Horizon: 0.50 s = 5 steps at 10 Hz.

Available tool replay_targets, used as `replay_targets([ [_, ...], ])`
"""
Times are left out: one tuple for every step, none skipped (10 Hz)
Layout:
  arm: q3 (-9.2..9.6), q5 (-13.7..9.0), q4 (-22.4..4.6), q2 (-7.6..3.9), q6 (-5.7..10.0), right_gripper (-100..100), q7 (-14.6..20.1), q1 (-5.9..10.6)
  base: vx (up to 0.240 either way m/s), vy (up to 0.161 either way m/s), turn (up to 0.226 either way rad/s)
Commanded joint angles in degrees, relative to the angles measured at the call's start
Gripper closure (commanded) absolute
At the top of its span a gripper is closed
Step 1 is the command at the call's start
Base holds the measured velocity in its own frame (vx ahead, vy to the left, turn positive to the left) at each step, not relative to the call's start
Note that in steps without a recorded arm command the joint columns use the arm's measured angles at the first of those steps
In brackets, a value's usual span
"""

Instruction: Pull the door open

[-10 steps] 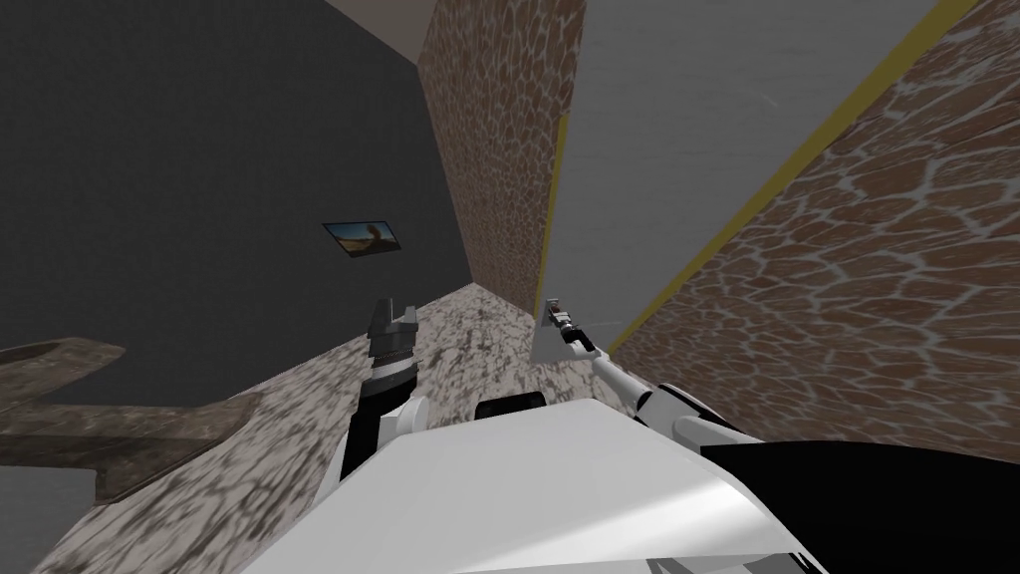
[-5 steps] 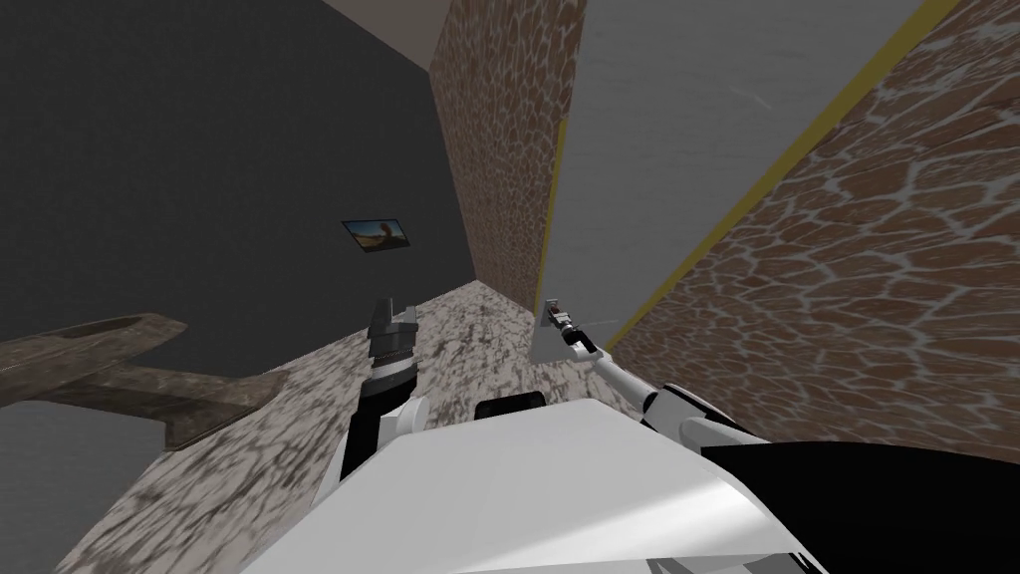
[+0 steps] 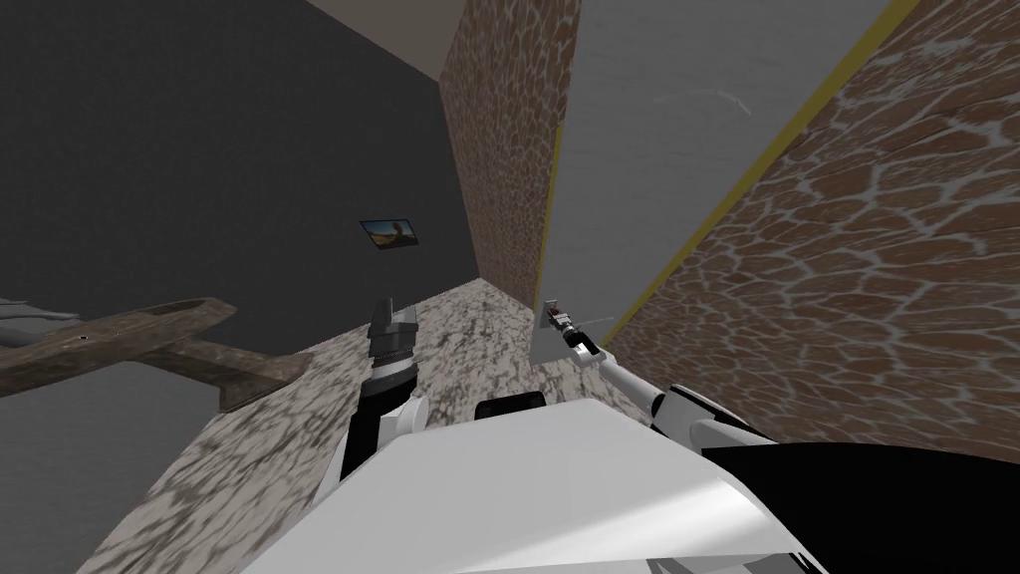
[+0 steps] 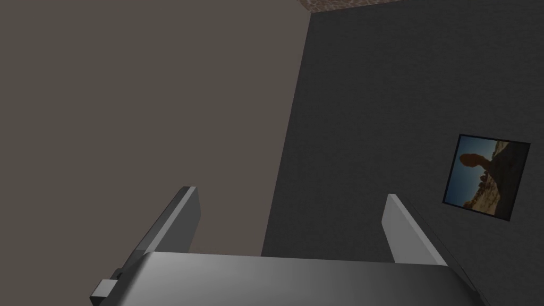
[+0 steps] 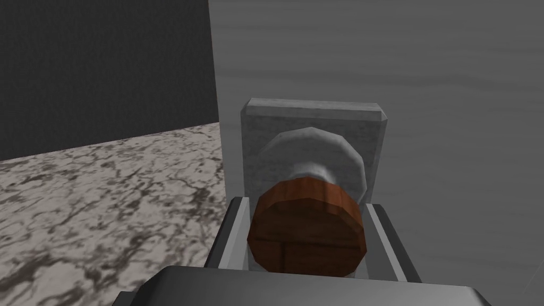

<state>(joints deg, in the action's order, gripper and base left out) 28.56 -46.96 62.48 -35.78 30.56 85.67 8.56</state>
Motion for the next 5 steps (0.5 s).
replay_targets([
  [0.94,0.24,0.41,-0.76,0.6,100,1.02,-0.27,-0.14,-0.085,0.069],
  [0.64,0.16,0.25,-0.45,0.22,100,0.56,-0.22,-0.057,-0.033,0.026],
  [1.9,0.49,0.83,-1.45,0.91,100,1.65,-0.68,-0.114,-0.034,0.069],
  [2.28,0.59,1.05,-1.83,1.19,100,2.02,-0.8,-0.188,-0.067,0.081],
  [3.15,0.82,1.55,-2.7,1.83,100,2.84,-1.06,-0.17,-0.115,0.086],
])
